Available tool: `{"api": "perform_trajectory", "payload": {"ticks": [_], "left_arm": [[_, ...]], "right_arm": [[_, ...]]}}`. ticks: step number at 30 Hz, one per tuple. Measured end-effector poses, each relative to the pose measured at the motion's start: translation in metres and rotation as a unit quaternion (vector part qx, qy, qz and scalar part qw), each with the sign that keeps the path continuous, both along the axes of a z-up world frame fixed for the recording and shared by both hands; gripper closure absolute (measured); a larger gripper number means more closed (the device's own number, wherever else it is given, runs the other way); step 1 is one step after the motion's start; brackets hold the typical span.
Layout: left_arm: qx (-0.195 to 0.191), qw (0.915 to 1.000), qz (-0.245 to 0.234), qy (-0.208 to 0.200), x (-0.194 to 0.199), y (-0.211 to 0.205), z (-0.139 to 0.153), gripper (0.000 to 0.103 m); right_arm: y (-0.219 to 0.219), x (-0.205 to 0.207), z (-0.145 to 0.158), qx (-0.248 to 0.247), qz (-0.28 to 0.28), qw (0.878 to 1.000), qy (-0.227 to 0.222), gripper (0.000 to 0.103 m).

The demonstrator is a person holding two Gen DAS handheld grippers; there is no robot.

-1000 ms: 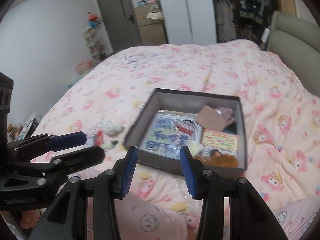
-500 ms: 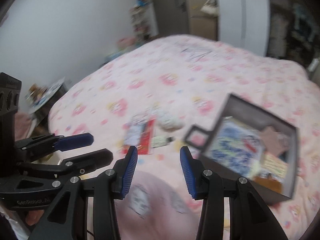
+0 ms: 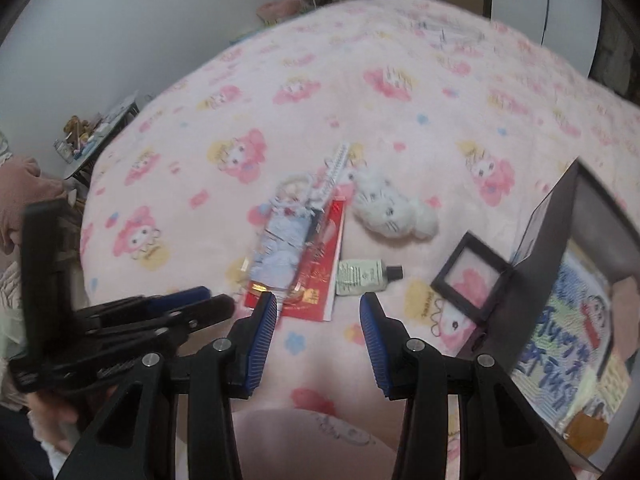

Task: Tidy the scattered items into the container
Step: 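Withdraw the left gripper and move it to the clear plastic case, then grasp the clear plastic case with the left gripper and lift it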

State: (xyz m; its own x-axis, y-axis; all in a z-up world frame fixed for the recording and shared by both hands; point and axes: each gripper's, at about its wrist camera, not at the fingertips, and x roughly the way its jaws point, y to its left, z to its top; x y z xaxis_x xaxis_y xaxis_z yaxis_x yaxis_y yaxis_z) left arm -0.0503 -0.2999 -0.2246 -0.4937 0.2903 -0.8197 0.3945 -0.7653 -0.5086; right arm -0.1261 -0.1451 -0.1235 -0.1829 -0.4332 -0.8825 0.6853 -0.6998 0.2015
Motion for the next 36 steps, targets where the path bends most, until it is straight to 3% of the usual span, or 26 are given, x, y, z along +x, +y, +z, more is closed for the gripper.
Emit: {"api": "perform_trajectory", "payload": {"ticks": [2,5,10,13,17,18,21,22,25,27,31,34,36], "left_arm": [[0.011,0.9997,0.016,-0.013,-0.007,-0.005,-0.014,0.068],[-0.004,0.9980,0.056,-0.029,-0.011,-0.017,-0.026,0.068],[0.007,0.9965,0.081,-0.022,-0.023,-0.031,-0.034,0.069],[0.009,0.9977,0.062,-0.026,-0.033,-0.024,-0.032,0.073],[0.063,0.9978,-0.014,-0.019,-0.039,0.001,-0.029,0.076],[0.055,0.9982,-0.020,-0.014,-0.039,0.005,-0.026,0.076],[-0.052,0.9984,0.024,-0.001,-0.046,0.002,-0.009,0.076],[-0.057,0.9978,0.034,-0.002,-0.053,-0.003,-0.008,0.076],[-0.017,0.9988,0.027,-0.037,-0.075,-0.013,-0.020,0.076],[-0.019,0.9985,0.022,-0.045,-0.077,-0.008,-0.023,0.074],[0.001,0.9991,0.000,-0.043,-0.067,0.008,-0.021,0.074],[0.012,0.9990,-0.019,-0.039,-0.062,0.019,-0.019,0.075],[0.013,0.9995,0.007,-0.028,-0.056,0.014,-0.014,0.075]], "right_arm": [[-0.003,-0.012,-0.013,0.009,0.001,1.000,-0.016,0.063],[-0.011,-0.026,-0.030,0.015,0.011,0.999,-0.047,0.063],[-0.040,-0.046,-0.056,0.029,0.046,0.995,-0.080,0.065],[-0.051,-0.061,-0.070,0.042,0.051,0.993,-0.096,0.071],[-0.048,-0.072,-0.079,0.044,0.037,0.992,-0.111,0.071],[-0.045,-0.073,-0.078,0.044,0.033,0.992,-0.111,0.071],[-0.036,-0.074,-0.079,0.051,0.026,0.993,-0.107,0.071],[-0.033,-0.074,-0.081,0.053,0.025,0.992,-0.111,0.071],[-0.031,-0.071,-0.088,0.050,0.036,0.988,-0.141,0.071],[-0.030,-0.066,-0.091,0.042,0.048,0.985,-0.162,0.071],[-0.029,-0.059,-0.088,0.045,0.055,0.986,-0.148,0.071],[-0.023,-0.062,-0.082,0.021,0.028,0.989,-0.144,0.069],[-0.013,-0.070,-0.074,-0.028,0.006,0.987,-0.159,0.068]]}}
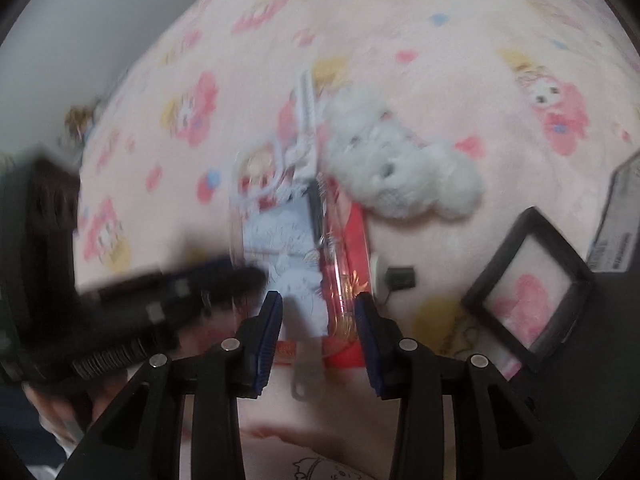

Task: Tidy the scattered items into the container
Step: 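Grasp the clear plastic case with the left gripper and lift it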

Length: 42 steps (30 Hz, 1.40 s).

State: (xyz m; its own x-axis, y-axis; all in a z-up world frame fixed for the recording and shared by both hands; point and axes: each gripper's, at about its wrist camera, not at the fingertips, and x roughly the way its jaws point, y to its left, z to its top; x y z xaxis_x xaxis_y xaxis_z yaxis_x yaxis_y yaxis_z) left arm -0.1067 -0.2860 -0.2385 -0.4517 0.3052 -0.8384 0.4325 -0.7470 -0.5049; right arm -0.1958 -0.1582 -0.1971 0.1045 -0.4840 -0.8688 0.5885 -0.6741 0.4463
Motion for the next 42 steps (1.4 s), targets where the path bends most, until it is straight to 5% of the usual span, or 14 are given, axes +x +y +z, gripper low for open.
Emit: {"api": "perform_trajectory", "payload": {"ticks": [2,4,9,13,20,29,32,39,42], "left_arm": [[-0.023,0.9992,0.030,0.012,0.000,-0.012,0.008,0.075],[-0.032,0.9982,0.047,0.016,-0.006,-0.027,0.010,0.076],[-0.029,0.9969,0.068,0.024,-0.032,-0.056,0.005,0.064],[-0.039,0.9984,0.039,0.012,-0.055,-0.061,-0.008,0.063],[-0.076,0.9967,0.025,0.015,-0.048,-0.058,-0.003,0.078],[-0.003,0.9997,-0.022,-0.005,0.010,-0.029,-0.003,0.083],[-0.050,0.9987,0.009,-0.004,0.019,-0.032,0.001,0.083],[-0.054,0.9962,0.063,0.028,-0.020,-0.082,-0.007,0.073],[0.016,0.9969,0.071,0.030,-0.032,-0.094,-0.024,0.072]], "right_arm": [[0.011,-0.005,0.013,-0.025,-0.029,0.999,0.005,0.068],[0.016,-0.002,0.021,0.000,-0.031,0.999,0.040,0.068],[0.009,0.017,0.005,0.036,0.063,0.997,-0.003,0.068],[0.000,0.020,-0.005,0.050,0.077,0.996,-0.002,0.068],[-0.012,0.013,-0.022,0.041,0.062,0.997,-0.024,0.068],[0.002,-0.008,-0.001,-0.011,-0.031,0.999,0.019,0.067],[0.001,-0.013,0.000,0.008,-0.038,0.999,0.027,0.067],[-0.002,0.007,-0.012,0.035,0.013,0.999,0.003,0.067],[0.002,0.003,-0.012,0.032,-0.002,0.999,-0.004,0.067]]}}
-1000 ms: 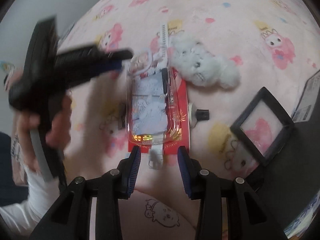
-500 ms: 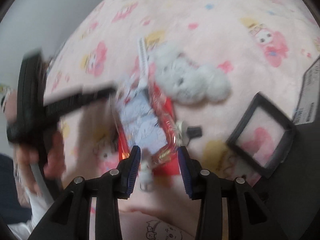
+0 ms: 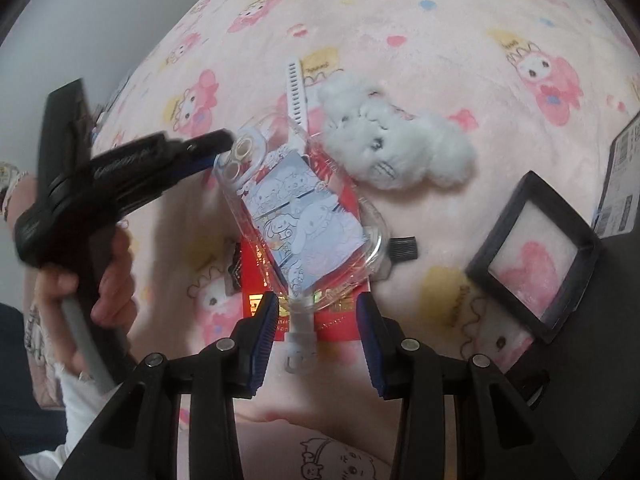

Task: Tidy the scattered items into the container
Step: 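Grasp the clear plastic case with the left gripper and lift it, then carry the clear case over the container with the left gripper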

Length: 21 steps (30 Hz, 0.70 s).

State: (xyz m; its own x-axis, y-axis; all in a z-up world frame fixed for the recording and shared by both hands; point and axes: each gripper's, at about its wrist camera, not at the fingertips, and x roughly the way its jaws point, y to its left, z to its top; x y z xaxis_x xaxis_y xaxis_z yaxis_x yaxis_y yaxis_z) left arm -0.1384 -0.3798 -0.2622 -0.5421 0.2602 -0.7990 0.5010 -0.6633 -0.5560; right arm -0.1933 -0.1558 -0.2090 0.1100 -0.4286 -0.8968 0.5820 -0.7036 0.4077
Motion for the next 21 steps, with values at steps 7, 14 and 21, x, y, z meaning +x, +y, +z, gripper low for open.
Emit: {"api": "perform_trajectory", "payload": {"ticks": [7,14,21], "left_arm": [[0.005,0.9996,-0.015,-0.022,0.038,0.028,0.005,0.073],[0.044,0.9988,0.002,-0.021,0.097,0.038,0.005,0.073],[0.016,0.9991,-0.020,-0.033,0.082,0.050,0.017,0.068]], "right_arm": [[0.001,-0.001,0.009,0.017,-0.025,0.998,0.056,0.064],[-0.007,-0.011,0.001,0.014,-0.023,0.998,0.052,0.064],[-0.013,-0.019,-0.013,0.014,-0.018,1.000,0.011,0.063]]}}
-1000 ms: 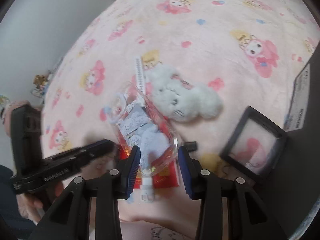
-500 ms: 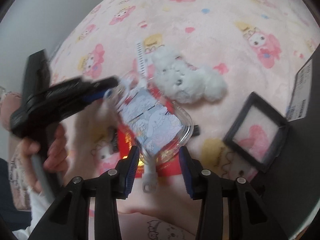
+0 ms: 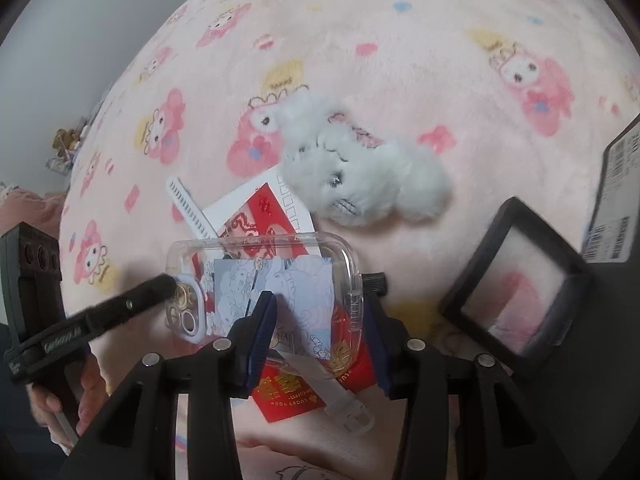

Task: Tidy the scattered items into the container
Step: 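Carry the clear case over the container with the left gripper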

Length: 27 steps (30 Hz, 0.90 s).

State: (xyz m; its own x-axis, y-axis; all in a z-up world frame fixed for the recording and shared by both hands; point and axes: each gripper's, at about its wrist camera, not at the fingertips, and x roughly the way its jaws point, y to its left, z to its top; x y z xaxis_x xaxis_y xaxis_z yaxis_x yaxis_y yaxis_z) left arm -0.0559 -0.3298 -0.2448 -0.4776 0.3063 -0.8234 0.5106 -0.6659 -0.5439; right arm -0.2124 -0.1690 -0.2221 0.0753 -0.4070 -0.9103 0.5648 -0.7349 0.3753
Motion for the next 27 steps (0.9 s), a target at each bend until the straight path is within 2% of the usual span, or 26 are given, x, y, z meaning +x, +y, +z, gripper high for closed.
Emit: {"api": "perform_trajectory", "payload": {"ticks": [4,10,15,18,23,27], "left_arm": [[-0.020,0.9998,-0.004,0.009,0.009,0.012,0.025,0.066],[-0.056,0.9955,-0.034,0.068,0.012,0.033,0.089,0.066],[-0.090,0.9888,-0.070,0.097,0.010,0.069,0.126,0.066],[-0.105,0.9842,-0.090,0.110,0.003,0.096,0.142,0.066],[-0.102,0.9718,-0.152,0.148,-0.026,0.158,0.167,0.066],[-0.076,0.9643,-0.201,0.154,-0.067,0.215,0.170,0.063]], "right_arm": [[0.008,0.014,0.030,-0.017,0.001,0.999,0.036,0.063],[0.037,0.035,0.093,-0.085,-0.016,0.993,0.084,0.063],[0.086,0.050,0.128,-0.102,-0.031,0.987,0.120,0.063],[0.136,0.052,0.148,-0.103,-0.043,0.984,0.139,0.063],[0.201,0.050,0.171,-0.095,-0.085,0.977,0.172,0.063],[0.260,0.041,0.174,-0.064,-0.125,0.971,0.194,0.063]]}}
